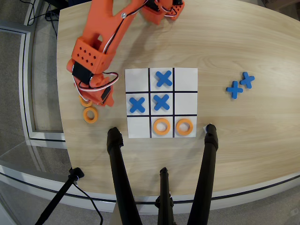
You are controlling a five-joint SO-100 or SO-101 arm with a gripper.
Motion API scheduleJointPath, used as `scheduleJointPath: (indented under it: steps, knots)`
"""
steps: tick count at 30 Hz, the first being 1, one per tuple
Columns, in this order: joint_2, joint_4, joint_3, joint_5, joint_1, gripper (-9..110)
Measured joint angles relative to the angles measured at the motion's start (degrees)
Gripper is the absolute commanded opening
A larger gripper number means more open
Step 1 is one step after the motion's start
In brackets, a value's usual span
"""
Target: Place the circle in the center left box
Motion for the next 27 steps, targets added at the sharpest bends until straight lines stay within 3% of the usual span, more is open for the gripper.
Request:
scheduleJointPath:
  steps: [27]
  knots:
    - [-13.89,-1.32,-10.81,-1.85,4.04,22]
